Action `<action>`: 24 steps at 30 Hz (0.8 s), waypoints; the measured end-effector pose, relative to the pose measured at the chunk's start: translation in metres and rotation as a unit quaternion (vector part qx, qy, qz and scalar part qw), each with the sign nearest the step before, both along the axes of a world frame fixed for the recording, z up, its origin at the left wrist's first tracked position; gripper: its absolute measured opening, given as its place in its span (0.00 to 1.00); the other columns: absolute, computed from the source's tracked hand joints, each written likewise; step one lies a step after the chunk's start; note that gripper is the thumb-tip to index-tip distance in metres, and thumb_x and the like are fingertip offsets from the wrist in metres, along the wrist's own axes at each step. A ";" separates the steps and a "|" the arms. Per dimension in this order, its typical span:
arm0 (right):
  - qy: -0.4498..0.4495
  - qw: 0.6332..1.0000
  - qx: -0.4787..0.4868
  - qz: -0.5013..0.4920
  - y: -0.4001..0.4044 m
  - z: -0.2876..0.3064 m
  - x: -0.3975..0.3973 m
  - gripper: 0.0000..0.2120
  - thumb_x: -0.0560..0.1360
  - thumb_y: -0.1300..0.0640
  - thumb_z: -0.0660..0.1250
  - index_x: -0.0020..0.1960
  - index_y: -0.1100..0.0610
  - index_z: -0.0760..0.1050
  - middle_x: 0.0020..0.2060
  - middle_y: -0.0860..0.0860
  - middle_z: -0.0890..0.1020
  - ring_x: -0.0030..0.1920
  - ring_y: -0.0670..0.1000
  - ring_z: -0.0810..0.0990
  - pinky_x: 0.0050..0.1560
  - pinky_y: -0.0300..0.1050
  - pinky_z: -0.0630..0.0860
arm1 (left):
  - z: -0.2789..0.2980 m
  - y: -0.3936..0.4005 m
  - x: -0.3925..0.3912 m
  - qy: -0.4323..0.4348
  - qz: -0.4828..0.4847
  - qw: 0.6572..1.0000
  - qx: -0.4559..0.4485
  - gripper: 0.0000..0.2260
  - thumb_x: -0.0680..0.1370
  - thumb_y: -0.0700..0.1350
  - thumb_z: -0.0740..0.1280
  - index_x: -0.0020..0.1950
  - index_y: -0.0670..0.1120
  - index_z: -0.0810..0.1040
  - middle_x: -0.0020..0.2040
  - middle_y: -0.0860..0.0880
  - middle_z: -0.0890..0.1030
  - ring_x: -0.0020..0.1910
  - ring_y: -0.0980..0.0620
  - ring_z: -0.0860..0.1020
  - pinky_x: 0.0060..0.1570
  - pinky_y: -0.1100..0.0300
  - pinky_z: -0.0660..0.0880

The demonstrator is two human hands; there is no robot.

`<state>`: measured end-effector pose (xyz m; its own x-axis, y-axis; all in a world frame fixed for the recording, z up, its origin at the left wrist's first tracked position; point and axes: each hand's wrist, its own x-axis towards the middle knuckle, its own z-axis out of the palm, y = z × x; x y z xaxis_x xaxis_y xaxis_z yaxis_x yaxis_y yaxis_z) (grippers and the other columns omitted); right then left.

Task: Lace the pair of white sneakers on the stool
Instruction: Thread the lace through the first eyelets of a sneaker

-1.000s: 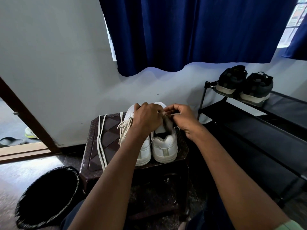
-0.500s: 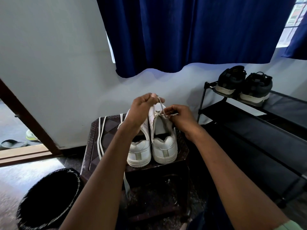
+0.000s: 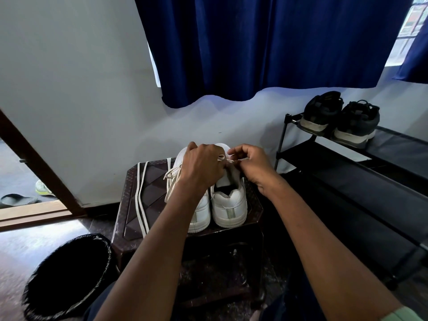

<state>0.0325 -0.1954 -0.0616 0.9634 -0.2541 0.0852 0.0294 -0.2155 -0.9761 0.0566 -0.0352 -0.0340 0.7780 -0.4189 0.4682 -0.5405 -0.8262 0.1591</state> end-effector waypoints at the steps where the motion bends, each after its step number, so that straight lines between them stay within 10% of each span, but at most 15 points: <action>1: -0.002 1.000 0.000 0.002 0.000 0.000 0.000 0.13 0.72 0.71 0.71 0.51 0.57 0.84 0.45 0.57 0.87 0.45 0.51 0.83 0.53 0.56 0.83 | -0.001 -0.001 0.001 0.007 -0.009 0.999 -0.035 0.04 0.76 0.49 0.69 0.47 0.52 0.84 0.44 0.49 0.84 0.46 0.45 0.82 0.54 0.53 0.66; 3: -0.002 1.000 -0.004 0.005 -0.001 0.001 0.000 0.14 0.73 0.73 0.68 0.50 0.57 0.84 0.43 0.55 0.87 0.44 0.50 0.83 0.49 0.51 0.82 | 0.002 -0.006 0.000 0.078 -0.035 0.983 -0.162 0.06 0.80 0.46 0.67 0.45 0.53 0.82 0.46 0.52 0.81 0.47 0.51 0.79 0.50 0.56 0.66; 7: -0.008 1.000 -0.015 0.010 -0.003 0.001 -0.001 0.15 0.72 0.73 0.66 0.51 0.58 0.84 0.44 0.58 0.86 0.44 0.50 0.82 0.46 0.47 0.78 | 0.017 -0.007 0.000 0.262 -0.105 0.834 -0.475 0.14 0.83 0.38 0.57 0.40 0.47 0.74 0.35 0.52 0.81 0.38 0.48 0.80 0.42 0.57 0.75; 12: 0.008 1.000 0.004 0.007 -0.002 -0.002 0.003 0.16 0.73 0.72 0.64 0.53 0.55 0.82 0.42 0.53 0.85 0.44 0.50 0.82 0.45 0.46 0.78 | 0.002 0.003 0.001 0.130 -0.024 0.976 -0.171 0.15 0.79 0.55 0.68 0.58 0.47 0.70 0.42 0.49 0.82 0.41 0.42 0.78 0.49 0.49 0.73; 17: 0.019 1.000 0.008 0.001 -0.002 0.000 0.003 0.20 0.72 0.74 0.64 0.55 0.53 0.81 0.43 0.52 0.86 0.45 0.51 0.84 0.44 0.46 0.79 | -0.001 0.000 0.000 0.029 -0.009 0.999 0.025 0.08 0.77 0.52 0.68 0.52 0.51 0.83 0.46 0.46 0.86 0.50 0.40 0.82 0.59 0.50 0.69; 20: 0.015 1.000 0.008 0.005 -0.003 -0.002 0.004 0.20 0.71 0.73 0.64 0.54 0.53 0.81 0.43 0.54 0.86 0.44 0.52 0.84 0.46 0.50 0.79 | 0.001 -0.004 -0.001 0.090 -0.025 0.983 -0.156 0.11 0.78 0.55 0.65 0.45 0.51 0.84 0.42 0.47 0.84 0.46 0.43 0.81 0.54 0.51 0.73; 24: 0.003 1.000 0.008 0.018 -0.004 -0.002 0.003 0.18 0.71 0.70 0.65 0.55 0.55 0.82 0.44 0.55 0.86 0.44 0.52 0.83 0.44 0.48 0.77 | 0.009 -0.006 0.009 0.252 -0.100 0.842 -0.467 0.17 0.85 0.51 0.59 0.38 0.48 0.75 0.38 0.48 0.80 0.39 0.50 0.78 0.43 0.56 0.74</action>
